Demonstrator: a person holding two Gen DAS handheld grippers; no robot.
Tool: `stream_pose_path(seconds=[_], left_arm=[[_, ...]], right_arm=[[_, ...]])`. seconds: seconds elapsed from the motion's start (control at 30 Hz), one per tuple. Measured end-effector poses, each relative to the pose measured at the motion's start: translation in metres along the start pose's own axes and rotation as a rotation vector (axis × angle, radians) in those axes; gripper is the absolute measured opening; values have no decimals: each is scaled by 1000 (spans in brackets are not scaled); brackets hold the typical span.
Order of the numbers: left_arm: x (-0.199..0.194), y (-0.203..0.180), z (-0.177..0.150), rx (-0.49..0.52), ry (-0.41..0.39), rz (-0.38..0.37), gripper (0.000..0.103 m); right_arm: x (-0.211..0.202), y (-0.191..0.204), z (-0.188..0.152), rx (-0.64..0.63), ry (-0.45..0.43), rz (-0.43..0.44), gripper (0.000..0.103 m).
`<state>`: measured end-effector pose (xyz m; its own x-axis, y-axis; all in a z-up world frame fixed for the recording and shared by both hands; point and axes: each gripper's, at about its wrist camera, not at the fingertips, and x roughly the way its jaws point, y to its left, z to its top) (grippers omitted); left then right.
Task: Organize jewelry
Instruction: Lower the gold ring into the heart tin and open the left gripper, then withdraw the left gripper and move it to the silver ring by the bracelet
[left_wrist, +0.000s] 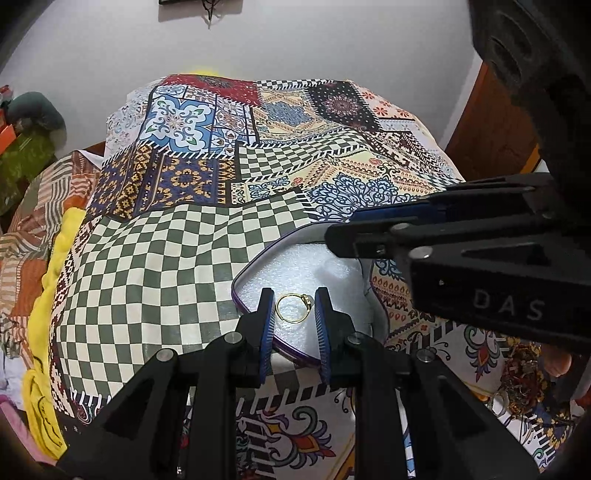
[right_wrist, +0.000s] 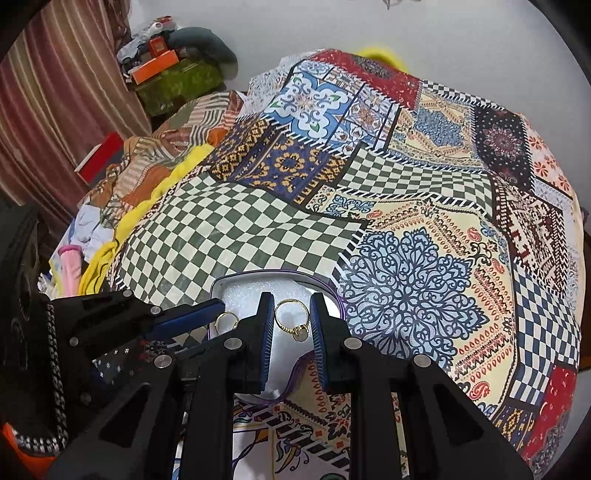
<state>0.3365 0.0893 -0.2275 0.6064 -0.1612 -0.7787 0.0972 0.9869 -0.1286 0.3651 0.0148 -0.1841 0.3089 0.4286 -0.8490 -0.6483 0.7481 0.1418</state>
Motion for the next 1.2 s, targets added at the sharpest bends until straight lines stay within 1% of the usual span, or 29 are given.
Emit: stream_pose_path(seconds=[0.33, 0.43, 0.57, 0.7, 0.77, 0.8, 0.87, 0.93, 0.97, 1.1, 1.2], left_arm=[[0, -3, 0, 13, 9, -2, 21], [-2, -2, 0, 5, 13, 0, 22], [-8, -3, 0, 1, 9, 7, 23], [-24, -5, 2, -5, -14, 14, 25], [-35, -5, 4, -11, -34, 19, 30], [-42, -5, 5, -13, -46, 23, 30], [-55, -5, 8, -17, -66, 28, 30], [-68, -7, 10, -19, -87, 29, 30], [-77, -9, 11, -18, -101, 30, 30], [-102, -17, 13, -4, -136, 34, 31], [-117, -26, 11, 10, -156, 33, 34]], right_arm=[[2, 0, -2, 9, 26, 9, 18], [-5, 3, -4, -12, 9, -25, 18], [-20, 5, -7, -18, -26, -47, 18], [-43, 5, -11, -6, -76, -64, 18], [-54, 6, -14, 1, -99, -72, 19], [-61, 6, -17, 2, -116, -79, 19], [-74, 7, -21, 3, -143, -96, 23], [-84, 8, -26, 3, -166, -111, 30], [-92, 9, -30, 4, -183, -118, 31], [-113, 9, -42, 17, -222, -124, 31], [-129, 8, -54, 29, -250, -138, 32]])
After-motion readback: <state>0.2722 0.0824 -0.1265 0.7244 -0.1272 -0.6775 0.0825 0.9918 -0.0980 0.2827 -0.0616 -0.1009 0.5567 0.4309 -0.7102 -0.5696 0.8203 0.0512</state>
